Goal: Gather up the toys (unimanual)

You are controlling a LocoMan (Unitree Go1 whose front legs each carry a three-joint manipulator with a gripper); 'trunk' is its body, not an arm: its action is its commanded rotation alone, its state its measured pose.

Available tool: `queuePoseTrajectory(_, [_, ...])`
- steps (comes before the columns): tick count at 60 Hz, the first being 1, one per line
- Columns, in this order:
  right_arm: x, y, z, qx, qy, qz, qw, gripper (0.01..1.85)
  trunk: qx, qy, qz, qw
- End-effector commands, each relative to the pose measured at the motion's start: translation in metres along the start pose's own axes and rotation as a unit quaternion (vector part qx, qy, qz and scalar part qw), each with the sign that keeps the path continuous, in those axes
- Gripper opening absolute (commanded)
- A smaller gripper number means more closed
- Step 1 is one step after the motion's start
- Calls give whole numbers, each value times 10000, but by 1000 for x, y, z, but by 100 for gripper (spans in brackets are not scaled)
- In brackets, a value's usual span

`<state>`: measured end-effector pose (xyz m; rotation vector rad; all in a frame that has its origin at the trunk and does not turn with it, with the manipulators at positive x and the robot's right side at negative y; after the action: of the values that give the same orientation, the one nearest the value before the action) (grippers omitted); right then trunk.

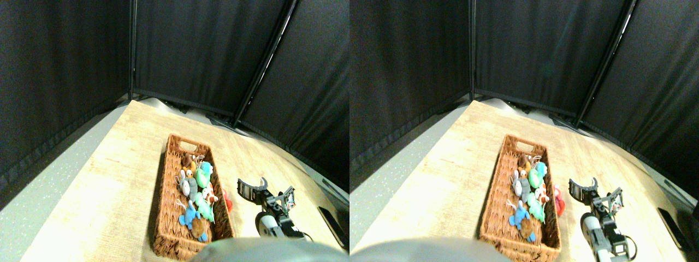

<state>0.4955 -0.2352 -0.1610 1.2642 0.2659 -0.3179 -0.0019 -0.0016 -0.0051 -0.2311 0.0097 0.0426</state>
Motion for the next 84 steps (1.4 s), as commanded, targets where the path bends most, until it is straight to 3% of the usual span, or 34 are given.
queuePoseTrajectory(1, [-6, 2, 0, 196, -69, 104, 9997, 78, 39, 51, -12, 10000])
queuePoseTrajectory(9, [-11, -9, -2, 141, -75, -52, 9999, 93, 39, 59, -16, 10000])
queuePoseTrajectory(19, [-12, -19, -6, 415, 201, -213, 9987, 101, 5, 87, 1, 10000])
queuePoseTrajectory(44, [-6, -37, -23, 702, 882, -451, 9926, 90, -135, 145, 87, 9998])
queuePoseTrajectory(48, [-6, -45, -27, 986, 944, -752, 9878, 89, -153, 148, 101, 9997])
queuePoseTrajectory(53, [-5, -54, -32, 984, 1117, -804, 9856, 87, -168, 157, 121, 9997])
queuePoseTrajectory(73, [4, -63, -50, 1247, 1315, -1045, 9779, 89, -180, 174, 163, 9996])
queuePoseTrajectory(84, [9, -64, -57, 1211, 1488, -991, 9764, 88, -186, 184, 175, 9995])
